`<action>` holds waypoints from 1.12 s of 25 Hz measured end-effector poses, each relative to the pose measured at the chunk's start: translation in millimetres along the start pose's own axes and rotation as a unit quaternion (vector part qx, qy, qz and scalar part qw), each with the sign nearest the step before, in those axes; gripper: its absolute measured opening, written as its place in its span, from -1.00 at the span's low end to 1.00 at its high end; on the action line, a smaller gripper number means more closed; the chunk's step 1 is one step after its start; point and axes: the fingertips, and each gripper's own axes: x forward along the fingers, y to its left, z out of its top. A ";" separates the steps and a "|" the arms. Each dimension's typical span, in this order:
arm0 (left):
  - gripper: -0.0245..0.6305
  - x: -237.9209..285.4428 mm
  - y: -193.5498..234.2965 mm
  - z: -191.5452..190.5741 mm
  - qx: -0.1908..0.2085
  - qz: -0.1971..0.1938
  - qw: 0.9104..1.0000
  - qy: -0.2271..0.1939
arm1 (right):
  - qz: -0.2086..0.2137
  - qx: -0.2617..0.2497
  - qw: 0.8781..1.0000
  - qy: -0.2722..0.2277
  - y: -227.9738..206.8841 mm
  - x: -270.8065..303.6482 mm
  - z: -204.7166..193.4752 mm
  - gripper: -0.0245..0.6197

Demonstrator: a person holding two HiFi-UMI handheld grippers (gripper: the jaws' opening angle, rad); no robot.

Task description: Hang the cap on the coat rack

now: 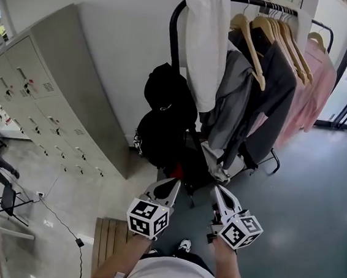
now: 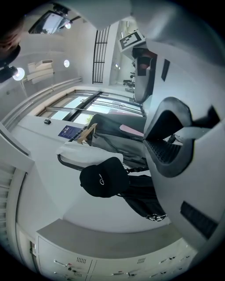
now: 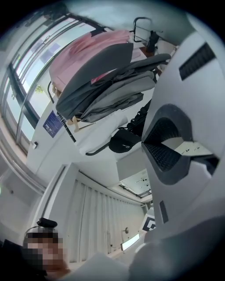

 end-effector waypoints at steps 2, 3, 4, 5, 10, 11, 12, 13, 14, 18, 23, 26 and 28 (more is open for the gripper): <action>-0.92 -9.3 2.1 -0.9 -0.001 -0.001 1.000 -0.001 | -0.003 -0.012 1.000 0.012 8.5 2.4 -4.6 -0.91; -0.91 -14.9 4.7 -1.1 -0.003 -0.001 1.000 -0.002 | -0.003 -0.016 1.000 0.017 13.5 4.5 -6.7 -0.91; -0.92 -21.3 8.4 -1.0 -0.005 0.001 1.000 -0.004 | -0.004 -0.020 1.000 0.023 19.1 7.1 -9.3 -0.91; -0.92 -28.2 13.1 -0.9 -0.008 0.005 1.000 -0.007 | -0.003 -0.024 0.999 0.028 25.3 9.8 -12.8 -0.91; -0.91 -65.2 35.1 -3.1 -0.022 0.018 0.999 -0.020 | 0.001 -0.033 0.998 0.051 60.4 18.8 -37.4 -0.91; -0.91 -72.4 39.6 -3.3 -0.025 0.019 0.999 -0.022 | 0.002 -0.033 0.998 0.054 67.6 21.1 -42.9 -0.91; -0.91 -79.3 44.2 -3.3 -0.027 0.019 0.999 -0.024 | 0.003 -0.031 0.998 0.057 74.1 24.2 -48.2 -0.91; -0.91 -86.1 48.6 -3.4 -0.030 0.020 0.999 -0.027 | 0.003 -0.030 0.998 0.059 79.7 27.4 -53.2 -0.91; -0.91 -93.1 52.4 -4.2 -0.033 0.021 0.999 -0.031 | 0.003 -0.029 0.998 0.062 84.3 29.9 -58.1 -0.91; -0.91 -119.1 60.2 -11.5 -0.049 0.029 0.998 -0.040 | -0.005 -0.033 0.997 0.074 98.1 31.3 -73.0 -0.91; -0.91 -145.3 63.6 -14.8 -0.058 0.026 0.997 -0.044 | -0.004 -0.002 0.998 0.060 119.7 26.6 -80.5 -0.91; -0.92 -156.6 66.8 -20.1 -0.063 0.031 0.996 -0.049 | 0.002 -0.003 0.998 0.063 129.8 24.1 -86.6 -0.91; -0.91 -163.6 67.6 -24.2 -0.066 0.032 0.996 -0.048 | -0.002 -0.009 0.998 0.064 135.4 19.4 -89.3 -0.91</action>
